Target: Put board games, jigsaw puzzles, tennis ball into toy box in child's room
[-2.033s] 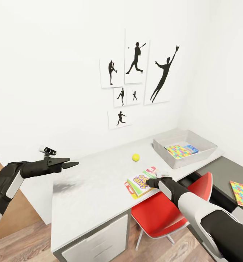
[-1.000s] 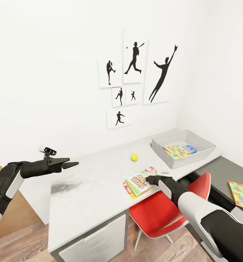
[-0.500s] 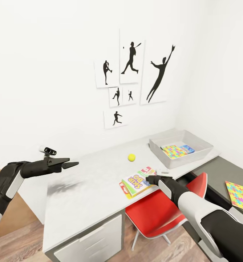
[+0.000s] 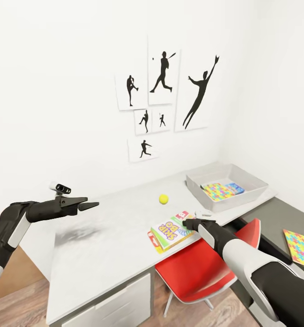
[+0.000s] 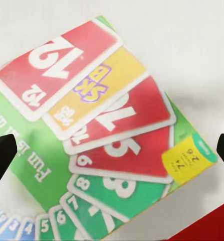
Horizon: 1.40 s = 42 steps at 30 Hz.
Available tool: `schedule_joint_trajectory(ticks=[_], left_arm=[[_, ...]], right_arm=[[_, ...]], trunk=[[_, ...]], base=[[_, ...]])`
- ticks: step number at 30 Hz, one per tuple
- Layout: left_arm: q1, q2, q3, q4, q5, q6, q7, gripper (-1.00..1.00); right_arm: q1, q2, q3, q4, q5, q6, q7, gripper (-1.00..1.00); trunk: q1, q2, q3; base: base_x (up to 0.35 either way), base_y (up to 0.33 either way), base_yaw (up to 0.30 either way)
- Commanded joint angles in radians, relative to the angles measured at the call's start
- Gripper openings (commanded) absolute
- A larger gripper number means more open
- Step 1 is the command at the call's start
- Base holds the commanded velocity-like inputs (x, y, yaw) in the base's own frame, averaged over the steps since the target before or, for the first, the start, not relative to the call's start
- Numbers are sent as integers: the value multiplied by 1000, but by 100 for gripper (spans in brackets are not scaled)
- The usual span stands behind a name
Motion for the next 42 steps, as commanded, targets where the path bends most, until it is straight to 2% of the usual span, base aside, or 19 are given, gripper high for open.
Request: schedule_joint_trajectory(ticks=[1,22,42], left_arm=[[-1,1,-3,0,0,11,-5,100],[-1,1,-2,-1,0,11,-5,100],[-1,2,-1,-1,0,11,-5,100]], right_arm=[[0,-1,8,-3,-9,6,-7,100],[-1,0,8,-1,-9,9,-7,100],[-2,-2,8,11,-11,47,-7,100]], trunk=[[0,-1,-1],[0,-1,-1],[0,-1,-1]], base=[[96,-30,0],[42,-4,0],[0,0,0]])
